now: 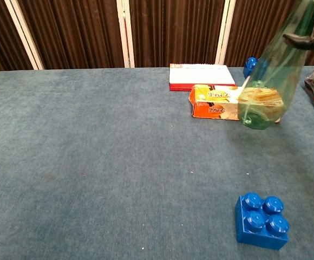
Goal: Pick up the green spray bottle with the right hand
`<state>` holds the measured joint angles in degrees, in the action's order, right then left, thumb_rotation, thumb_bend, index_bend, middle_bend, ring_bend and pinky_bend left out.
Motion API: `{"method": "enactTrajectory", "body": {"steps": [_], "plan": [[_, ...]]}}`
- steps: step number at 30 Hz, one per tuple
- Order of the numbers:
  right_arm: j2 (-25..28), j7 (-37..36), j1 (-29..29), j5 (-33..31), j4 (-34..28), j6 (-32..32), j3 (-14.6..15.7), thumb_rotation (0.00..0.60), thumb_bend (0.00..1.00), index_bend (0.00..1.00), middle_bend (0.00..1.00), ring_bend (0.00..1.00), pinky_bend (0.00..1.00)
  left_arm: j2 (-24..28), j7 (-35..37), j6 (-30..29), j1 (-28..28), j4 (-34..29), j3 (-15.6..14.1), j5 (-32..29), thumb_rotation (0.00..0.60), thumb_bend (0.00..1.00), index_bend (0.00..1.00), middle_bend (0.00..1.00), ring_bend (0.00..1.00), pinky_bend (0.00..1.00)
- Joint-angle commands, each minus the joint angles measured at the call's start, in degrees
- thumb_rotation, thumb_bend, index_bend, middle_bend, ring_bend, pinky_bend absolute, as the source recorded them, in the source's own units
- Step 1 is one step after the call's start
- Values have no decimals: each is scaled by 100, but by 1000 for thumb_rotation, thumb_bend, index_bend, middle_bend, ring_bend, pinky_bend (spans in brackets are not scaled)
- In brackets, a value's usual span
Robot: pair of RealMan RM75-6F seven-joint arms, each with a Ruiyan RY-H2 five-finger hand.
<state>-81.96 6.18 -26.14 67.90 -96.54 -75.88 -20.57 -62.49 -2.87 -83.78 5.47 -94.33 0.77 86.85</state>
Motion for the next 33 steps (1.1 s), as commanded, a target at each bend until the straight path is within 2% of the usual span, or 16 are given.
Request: {"method": "enactTrajectory", "body": {"steps": [1,5,10,19,28,33], "plan": [[469,166,190,-311,-645,132,-43,600,537,966,295,0,80,0,6,2,-1,-2,0,-1,600,0,0,0,0,37],[711,234,367,-400,-1037,57,66,600,537,966,295,0,79,-6,-4,28,11,-1,-10,13,600,0,0,0,0,36],[752,64,596,-266,-1185,-114,295,600,537,966,297,0,79,-15,-37,16,11,-6,-33,67,600,0,0,0,0,36],[244,-171,776,380,-739,-493,699,600,538,966,301,0,80,-34,-90,-11,6,-18,-80,174,600,0,0,0,0,37],[-309,-711,859,762,-375,-819,757,600,551,964,300,0,79,-46,-102,27,15,3,-85,154,600,0,0,0,0,36],[-498,-760,840,866,-137,-826,795,600,551,962,300,0,79,-46,-116,2,5,-9,-97,185,600,0,0,0,0,36]]}}
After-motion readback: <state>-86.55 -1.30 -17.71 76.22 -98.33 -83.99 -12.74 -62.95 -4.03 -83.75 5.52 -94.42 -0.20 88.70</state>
